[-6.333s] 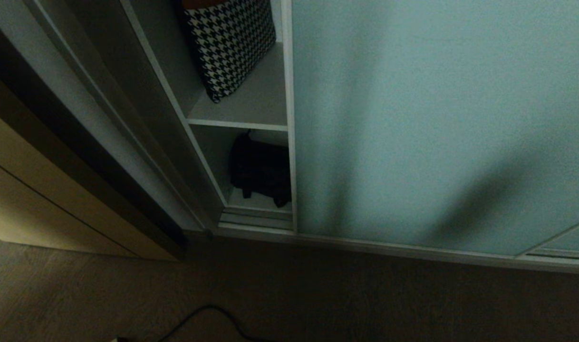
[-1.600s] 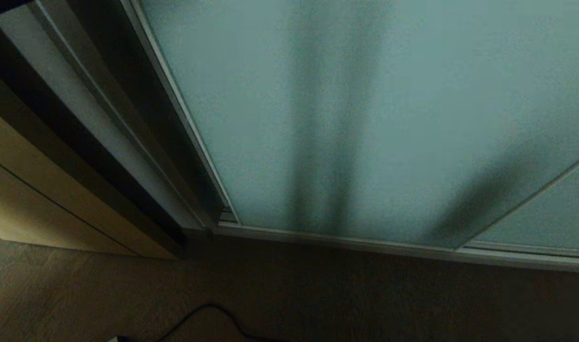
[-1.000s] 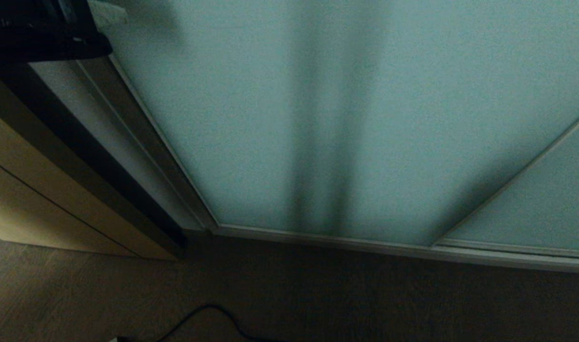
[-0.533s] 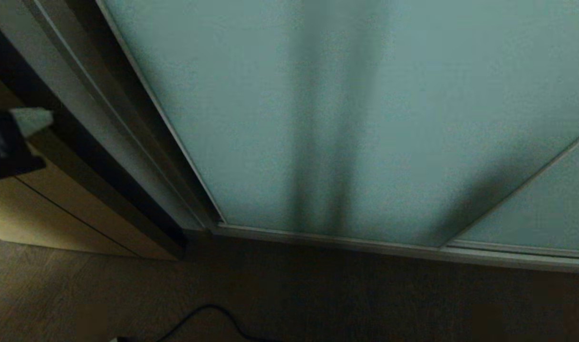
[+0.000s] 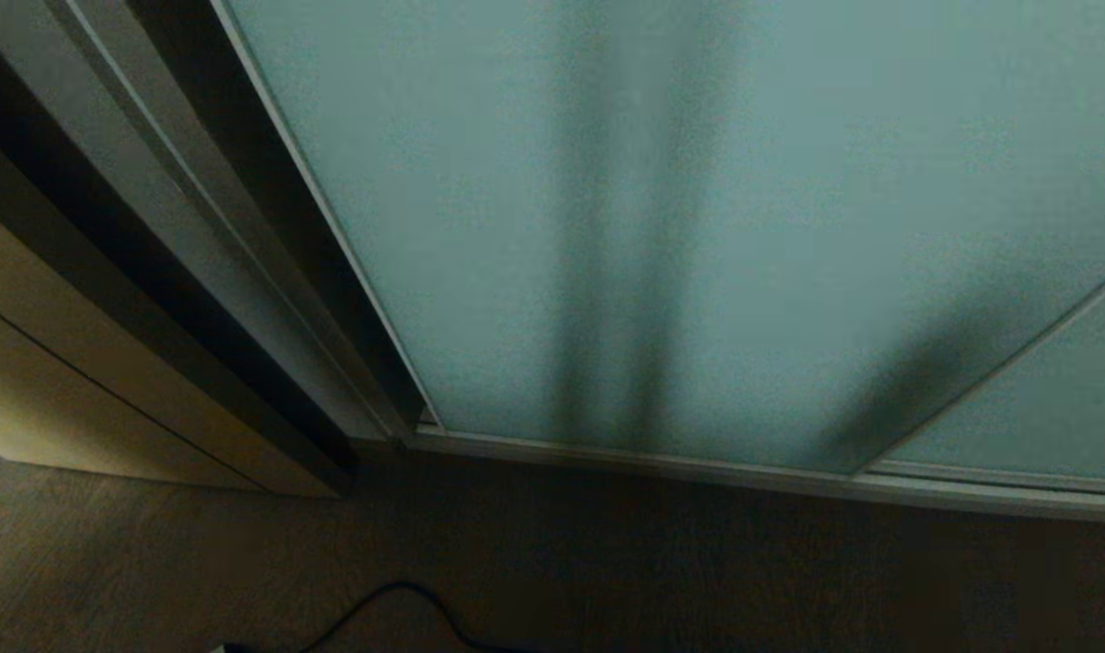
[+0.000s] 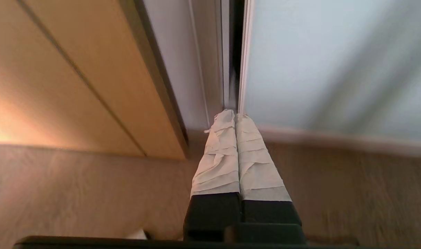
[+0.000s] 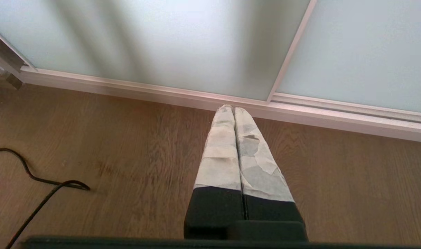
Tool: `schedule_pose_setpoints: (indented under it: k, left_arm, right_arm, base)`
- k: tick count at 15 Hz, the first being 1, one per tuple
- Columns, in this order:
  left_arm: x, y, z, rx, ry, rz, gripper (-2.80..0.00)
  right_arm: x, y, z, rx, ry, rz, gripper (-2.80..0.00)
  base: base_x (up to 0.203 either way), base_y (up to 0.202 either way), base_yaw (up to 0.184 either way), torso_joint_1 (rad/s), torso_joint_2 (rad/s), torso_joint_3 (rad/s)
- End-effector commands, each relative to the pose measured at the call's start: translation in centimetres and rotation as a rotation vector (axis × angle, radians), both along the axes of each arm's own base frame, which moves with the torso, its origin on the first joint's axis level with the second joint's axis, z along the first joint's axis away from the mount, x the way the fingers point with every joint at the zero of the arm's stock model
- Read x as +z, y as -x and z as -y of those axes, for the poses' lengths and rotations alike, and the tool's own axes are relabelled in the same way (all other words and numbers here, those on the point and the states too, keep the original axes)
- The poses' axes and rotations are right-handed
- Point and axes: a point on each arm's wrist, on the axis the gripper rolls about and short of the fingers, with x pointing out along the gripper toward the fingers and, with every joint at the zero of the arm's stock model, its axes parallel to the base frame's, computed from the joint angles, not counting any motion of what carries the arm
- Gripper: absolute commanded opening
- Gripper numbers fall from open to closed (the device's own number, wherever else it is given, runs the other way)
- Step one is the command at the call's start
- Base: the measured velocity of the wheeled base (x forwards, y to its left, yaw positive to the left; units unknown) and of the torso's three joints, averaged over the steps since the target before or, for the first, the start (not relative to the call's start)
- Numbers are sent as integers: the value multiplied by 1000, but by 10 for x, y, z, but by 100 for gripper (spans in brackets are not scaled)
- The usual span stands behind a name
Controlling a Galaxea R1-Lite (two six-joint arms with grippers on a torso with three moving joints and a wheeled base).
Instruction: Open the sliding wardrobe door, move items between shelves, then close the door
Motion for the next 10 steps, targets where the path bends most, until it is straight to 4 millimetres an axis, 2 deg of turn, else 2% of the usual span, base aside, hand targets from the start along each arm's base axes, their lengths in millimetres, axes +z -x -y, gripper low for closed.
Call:
schedule_pose_setpoints:
  k: [1,3,5,6,10]
  left_arm:
    - [-34,31,0,-5,0,77,-280]
    - [-68,37,1,-52,-10,51,-280]
    - [-102,30,2,-99,-25,-25,-280]
    - [-109,28,3,-112,-17,-46,-280]
    - [-111,28,2,-98,58,-83,-280]
  right_arm:
    - [0,0,0,0,-1,-1,-280]
    - [0,0,0,-1,0,0,-280]
    - [0,0,0,0,-1,1,-280]
    - [0,0,0,0,0,-1,-280]
    - [0,0,0,0,-1,1,-280]
  base:
    - [0,0,0,0,0,0]
    - [0,0,0,0,0,0]
    - [0,0,0,0,0,0]
    - [0,0,0,0,0,0]
    - [0,0,0,0,0,0]
